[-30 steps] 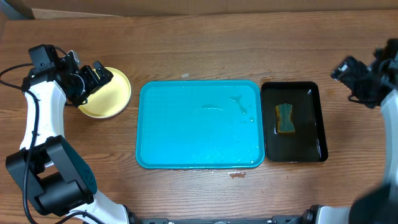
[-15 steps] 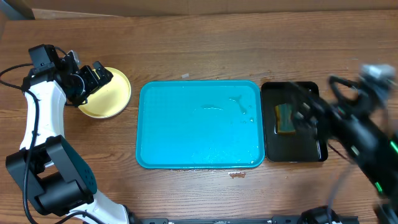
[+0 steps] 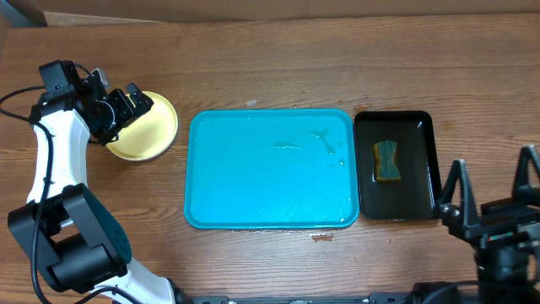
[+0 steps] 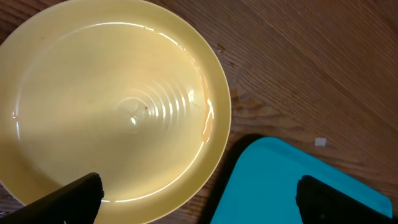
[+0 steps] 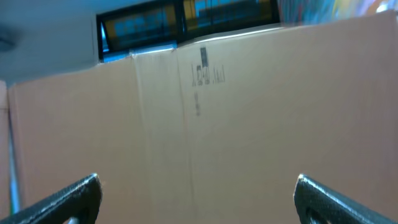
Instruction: Clean dirty plates on tray and stack at the side
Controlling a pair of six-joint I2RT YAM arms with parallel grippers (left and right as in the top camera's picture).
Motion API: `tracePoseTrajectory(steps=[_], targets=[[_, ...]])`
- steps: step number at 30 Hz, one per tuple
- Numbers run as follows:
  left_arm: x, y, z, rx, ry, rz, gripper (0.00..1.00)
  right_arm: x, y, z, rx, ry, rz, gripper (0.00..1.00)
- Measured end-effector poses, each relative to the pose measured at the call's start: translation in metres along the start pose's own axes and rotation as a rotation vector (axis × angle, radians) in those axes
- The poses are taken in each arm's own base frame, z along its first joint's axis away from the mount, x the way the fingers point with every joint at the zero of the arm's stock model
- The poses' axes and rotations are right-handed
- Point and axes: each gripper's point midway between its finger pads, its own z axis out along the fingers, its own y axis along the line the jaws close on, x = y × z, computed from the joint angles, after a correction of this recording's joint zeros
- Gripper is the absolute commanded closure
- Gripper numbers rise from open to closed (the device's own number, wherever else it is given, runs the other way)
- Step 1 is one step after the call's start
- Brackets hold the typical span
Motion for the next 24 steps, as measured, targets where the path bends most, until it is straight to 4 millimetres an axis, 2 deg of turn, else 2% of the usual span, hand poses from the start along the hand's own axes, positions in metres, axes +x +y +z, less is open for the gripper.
tracePoseTrajectory(steps=[9, 18, 24], targets=[[0.000, 0.000, 0.000, 0.000, 0.000, 0.000, 0.00, 0.064, -0.014, -0.019, -0.005, -0.082, -0.016, 0.00], [0.000, 0.000, 0.000, 0.000, 0.000, 0.000, 0.00, 0.130, -0.026, -0.030, 0.019, 0.031, -0.002, 0.00], [0.000, 0.000, 0.000, 0.000, 0.000, 0.000, 0.00, 0.174, -0.035, -0.036, 0.053, 0.193, 0.016, 0.00]])
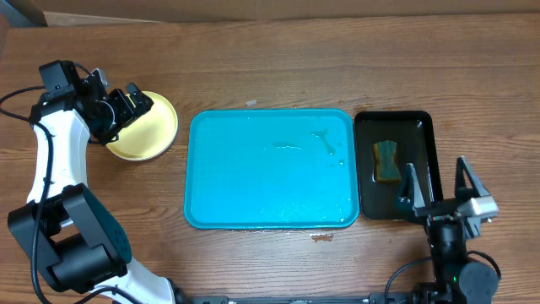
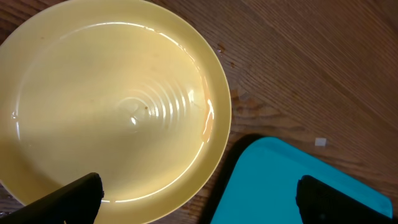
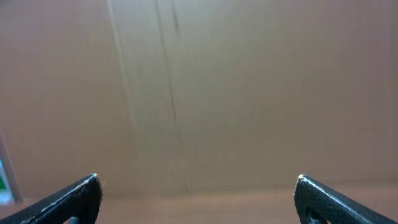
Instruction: Clean dirty plates on tray and stack at the side
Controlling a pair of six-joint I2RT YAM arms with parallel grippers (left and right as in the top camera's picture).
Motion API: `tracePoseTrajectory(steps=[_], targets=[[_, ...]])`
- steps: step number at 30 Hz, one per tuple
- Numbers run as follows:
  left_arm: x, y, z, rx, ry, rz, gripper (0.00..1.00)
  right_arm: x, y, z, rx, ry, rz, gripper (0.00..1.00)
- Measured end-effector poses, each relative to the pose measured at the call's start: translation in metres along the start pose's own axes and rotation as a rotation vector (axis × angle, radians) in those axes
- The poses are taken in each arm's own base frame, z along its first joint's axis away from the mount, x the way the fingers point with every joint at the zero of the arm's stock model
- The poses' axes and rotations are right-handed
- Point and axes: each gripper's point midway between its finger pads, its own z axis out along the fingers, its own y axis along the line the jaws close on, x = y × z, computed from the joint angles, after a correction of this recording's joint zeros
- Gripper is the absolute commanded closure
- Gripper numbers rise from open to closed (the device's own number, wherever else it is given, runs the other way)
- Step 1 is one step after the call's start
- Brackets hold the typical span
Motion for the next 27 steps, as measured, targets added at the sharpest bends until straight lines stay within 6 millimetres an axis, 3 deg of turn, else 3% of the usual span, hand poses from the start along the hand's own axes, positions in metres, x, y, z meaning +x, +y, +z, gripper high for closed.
tracePoseTrajectory(steps=[10, 21, 27], targets=[[0.000, 0.000, 0.000, 0.000, 0.000, 0.000, 0.00, 0.077, -0.015, -0.013, 0.066, 0.316, 0.034, 0.00], [0.000, 0.000, 0.000, 0.000, 0.000, 0.000, 0.00, 0.077, -0.018, -0.013, 0.082, 0.317, 0.023, 0.00], [0.000, 0.000, 0.000, 0.000, 0.000, 0.000, 0.00, 0.078, -0.014, -0.013, 0.037, 0.324, -0.105, 0.00]])
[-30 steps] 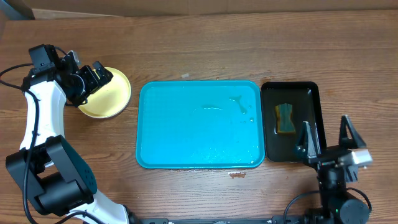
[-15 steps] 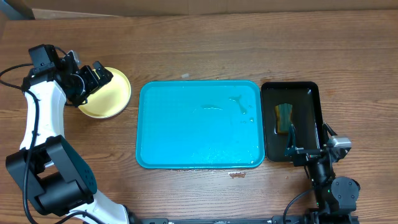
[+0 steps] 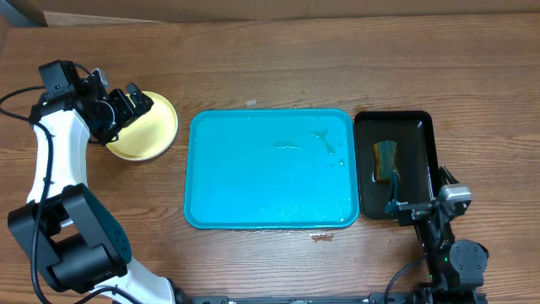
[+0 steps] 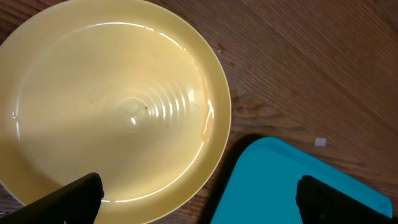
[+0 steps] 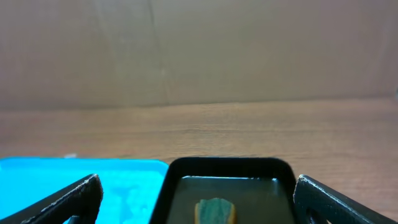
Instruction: Clean dirty plates on tray and stack at the side
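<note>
A pale yellow plate (image 3: 148,128) lies on the wood left of the blue tray (image 3: 270,169); the tray holds no plates, only water smears. My left gripper (image 3: 126,103) hangs open just over the plate's (image 4: 106,106) left side, nothing between its fingers. My right gripper (image 3: 418,201) stands open at the near edge of the black tray (image 3: 393,127), level with the table. A green and yellow sponge (image 3: 386,160) lies in that black tray (image 5: 227,168), ahead of the right gripper; the sponge (image 5: 214,210) shows low between the fingers.
A cardboard wall (image 5: 199,50) runs along the table's far edge. A small white crumb (image 4: 319,142) lies on the wood beside the blue tray's far left corner. A brown stain (image 3: 321,237) marks the table at the tray's near edge.
My right gripper has dropped lower and tilted down; its camera now sees the black tray and sponge where it saw only cardboard. The left arm and plate are unchanged.
The right gripper was at the table's near right corner, facing up at the cardboard and a window. It then stood closer to the black tray, still facing the cardboard. Now it sits low at the tray's near edge. The left gripper stayed open over the plate throughout.
</note>
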Controlling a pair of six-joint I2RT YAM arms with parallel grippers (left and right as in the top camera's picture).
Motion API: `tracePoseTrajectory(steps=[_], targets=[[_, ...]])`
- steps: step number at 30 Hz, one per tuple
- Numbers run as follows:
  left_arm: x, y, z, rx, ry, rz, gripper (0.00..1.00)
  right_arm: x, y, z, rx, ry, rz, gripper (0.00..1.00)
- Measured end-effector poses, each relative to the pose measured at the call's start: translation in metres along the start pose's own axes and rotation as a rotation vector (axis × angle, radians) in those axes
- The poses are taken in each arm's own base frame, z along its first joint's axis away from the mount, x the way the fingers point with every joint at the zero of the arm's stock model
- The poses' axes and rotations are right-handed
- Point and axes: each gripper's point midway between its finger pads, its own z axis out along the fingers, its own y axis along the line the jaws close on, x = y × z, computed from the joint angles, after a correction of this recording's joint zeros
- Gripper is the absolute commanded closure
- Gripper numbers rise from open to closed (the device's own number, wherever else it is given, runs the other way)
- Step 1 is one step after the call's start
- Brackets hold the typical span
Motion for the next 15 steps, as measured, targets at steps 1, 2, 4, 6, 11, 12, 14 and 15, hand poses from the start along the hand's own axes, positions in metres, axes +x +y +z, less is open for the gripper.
tracePoseTrajectory(steps=[1, 2, 4, 6, 11, 12, 14, 15], targets=[[0.0000, 0.0000, 0.0000, 0.000, 0.000, 0.000, 0.01, 0.0000, 0.0007, 0.0000, -0.004, 0.000, -0.020, 0.00], [0.0001, 0.0000, 0.0000, 0.000, 0.000, 0.000, 0.00, 0.0000, 0.0011, 0.0000, -0.006, 0.000, -0.038, 0.00], [0.0000, 0.0000, 0.0000, 0.000, 0.000, 0.000, 0.00, 0.0000, 0.0014, 0.0000, -0.008, 0.000, -0.058, 0.00], [0.0000, 0.0000, 0.0000, 0.000, 0.000, 0.000, 0.00, -0.0003, 0.0019, 0.0000, -0.011, -0.001, -0.071, 0.00], [0.0000, 0.0000, 0.0000, 0.000, 0.000, 0.000, 0.00, -0.0002, 0.0022, 0.0000, -0.013, -0.001, -0.086, 0.00], [0.0000, 0.0000, 0.0000, 0.000, 0.000, 0.000, 0.00, -0.0001, 0.0022, 0.0000, -0.013, -0.001, -0.088, 0.00], [0.0000, 0.0000, 0.0000, 0.000, 0.000, 0.000, 0.00, -0.0002, 0.0022, 0.0000, -0.013, -0.001, -0.090, 0.00], [0.0000, 0.0000, 0.0000, 0.000, 0.000, 0.000, 0.00, -0.0002, 0.0023, 0.0000, -0.013, -0.001, -0.093, 0.00]])
